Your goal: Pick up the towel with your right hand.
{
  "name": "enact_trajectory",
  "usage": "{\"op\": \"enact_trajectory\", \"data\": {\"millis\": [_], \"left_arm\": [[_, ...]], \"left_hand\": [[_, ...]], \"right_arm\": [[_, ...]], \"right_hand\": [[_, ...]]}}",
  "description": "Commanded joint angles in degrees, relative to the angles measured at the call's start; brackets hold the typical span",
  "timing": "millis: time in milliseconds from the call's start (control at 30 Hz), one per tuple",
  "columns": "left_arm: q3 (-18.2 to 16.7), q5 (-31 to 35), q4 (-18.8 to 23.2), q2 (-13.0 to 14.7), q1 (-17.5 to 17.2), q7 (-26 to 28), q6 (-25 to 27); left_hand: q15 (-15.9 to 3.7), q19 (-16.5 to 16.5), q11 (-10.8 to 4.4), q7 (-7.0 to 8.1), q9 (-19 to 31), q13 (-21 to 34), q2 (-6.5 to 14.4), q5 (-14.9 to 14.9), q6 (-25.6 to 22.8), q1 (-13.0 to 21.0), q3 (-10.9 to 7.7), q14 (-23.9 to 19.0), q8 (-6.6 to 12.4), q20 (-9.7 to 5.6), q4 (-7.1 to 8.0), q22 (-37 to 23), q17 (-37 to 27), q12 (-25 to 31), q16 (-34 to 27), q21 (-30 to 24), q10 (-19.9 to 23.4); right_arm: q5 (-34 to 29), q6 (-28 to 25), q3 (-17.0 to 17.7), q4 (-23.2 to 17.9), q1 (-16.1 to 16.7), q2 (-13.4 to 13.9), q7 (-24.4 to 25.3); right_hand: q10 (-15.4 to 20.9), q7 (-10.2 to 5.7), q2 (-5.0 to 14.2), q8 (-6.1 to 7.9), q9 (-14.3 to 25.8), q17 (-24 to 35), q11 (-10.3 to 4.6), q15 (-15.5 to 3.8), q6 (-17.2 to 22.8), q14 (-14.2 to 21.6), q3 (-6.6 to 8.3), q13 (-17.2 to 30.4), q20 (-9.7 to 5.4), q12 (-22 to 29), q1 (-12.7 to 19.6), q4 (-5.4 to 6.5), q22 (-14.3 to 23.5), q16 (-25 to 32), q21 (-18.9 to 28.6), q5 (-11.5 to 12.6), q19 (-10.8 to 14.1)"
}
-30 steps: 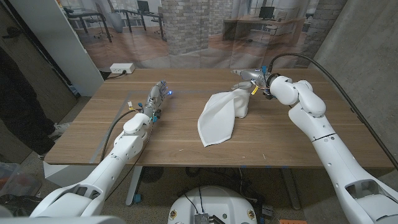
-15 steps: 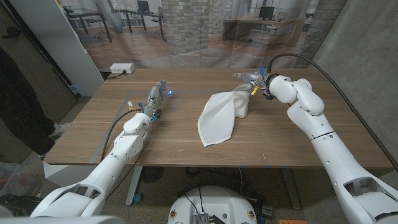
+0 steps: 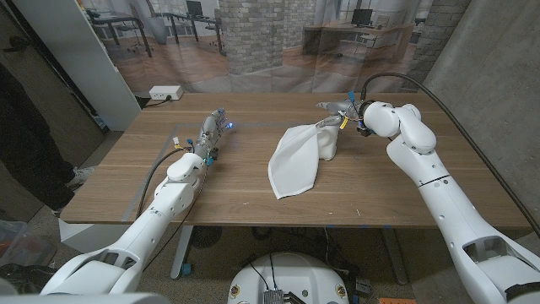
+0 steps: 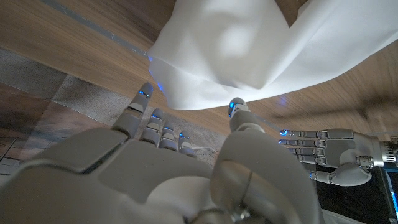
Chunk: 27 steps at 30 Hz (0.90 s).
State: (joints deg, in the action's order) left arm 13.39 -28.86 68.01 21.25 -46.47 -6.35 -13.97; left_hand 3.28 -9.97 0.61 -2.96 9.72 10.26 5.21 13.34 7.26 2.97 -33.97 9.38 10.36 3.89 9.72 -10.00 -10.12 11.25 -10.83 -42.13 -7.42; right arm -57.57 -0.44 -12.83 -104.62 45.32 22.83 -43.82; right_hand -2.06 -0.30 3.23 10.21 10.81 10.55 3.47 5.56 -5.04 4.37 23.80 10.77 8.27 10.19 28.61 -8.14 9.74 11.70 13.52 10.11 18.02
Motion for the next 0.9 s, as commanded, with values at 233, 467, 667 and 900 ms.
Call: {"op": "enact_trajectory", "data": {"millis": [233,467,667,900], "left_arm": [[0.11,0.28,-0.55,-0.23,0.6,-0.11,0.42],[0.09,0.37,-0.8,-0.4,0.71,-0.05,0.37],[0.06,0.48,-0.95,-0.42,0.82,0.0,0.43],[-0.01,0.56,-1.28,-0.52,1.03,0.0,0.4]], "left_hand": [[0.0,-1.94,0.33,0.26,0.17,0.09,3.7,-0.13,-0.13,-0.62,-0.31,0.22,-0.02,0.04,-0.25,-0.18,-0.17,0.01,-0.07,0.43,-0.09],[0.05,-1.9,0.42,0.36,0.17,0.09,3.7,-0.14,-0.11,-0.63,-0.32,0.16,-0.03,0.1,-0.27,-0.18,-0.16,0.01,-0.08,0.52,-0.09],[0.05,-1.87,0.48,0.55,0.17,0.09,3.72,-0.14,-0.12,-0.65,-0.34,0.14,-0.03,0.14,-0.28,-0.18,-0.16,0.01,-0.08,0.62,-0.11],[0.05,-1.85,0.49,0.63,0.17,0.08,3.73,-0.15,-0.09,-0.66,-0.36,0.15,-0.04,0.17,-0.29,-0.18,-0.15,-0.01,-0.07,0.73,-0.15]], "right_arm": [[-1.52,-2.3,-0.98,1.13,-1.29,-0.35,-3.95],[-1.78,-3.2,-1.44,1.98,-2.17,-0.59,-6.0],[-1.97,-3.87,-2.05,2.89,-3.08,-0.73,-8.0],[-2.84,-4.85,-2.83,3.64,-3.91,-0.93,-9.67]], "right_hand": [[-0.42,0.58,-0.15,0.55,0.18,0.16,1.43,2.15,-0.37,2.68,-0.97,0.19,1.78,0.6,-1.21,0.21,0.27,0.84,0.04,-0.05,1.89],[-0.23,0.84,-0.24,0.73,0.18,0.19,2.1,2.68,-0.2,4.64,-1.41,0.15,2.3,0.77,-1.63,0.36,0.3,1.33,0.07,-0.01,2.79],[0.13,0.92,-0.27,0.79,0.18,0.26,2.06,2.37,-0.24,6.65,-1.89,0.11,3.27,0.96,-2.16,0.57,0.36,1.81,0.26,0.01,4.09],[0.34,0.96,-0.28,0.87,0.18,0.31,1.94,2.1,-0.11,7.24,-2.15,0.1,3.43,1.04,-2.48,0.7,0.39,1.89,0.41,0.02,4.88]]}}
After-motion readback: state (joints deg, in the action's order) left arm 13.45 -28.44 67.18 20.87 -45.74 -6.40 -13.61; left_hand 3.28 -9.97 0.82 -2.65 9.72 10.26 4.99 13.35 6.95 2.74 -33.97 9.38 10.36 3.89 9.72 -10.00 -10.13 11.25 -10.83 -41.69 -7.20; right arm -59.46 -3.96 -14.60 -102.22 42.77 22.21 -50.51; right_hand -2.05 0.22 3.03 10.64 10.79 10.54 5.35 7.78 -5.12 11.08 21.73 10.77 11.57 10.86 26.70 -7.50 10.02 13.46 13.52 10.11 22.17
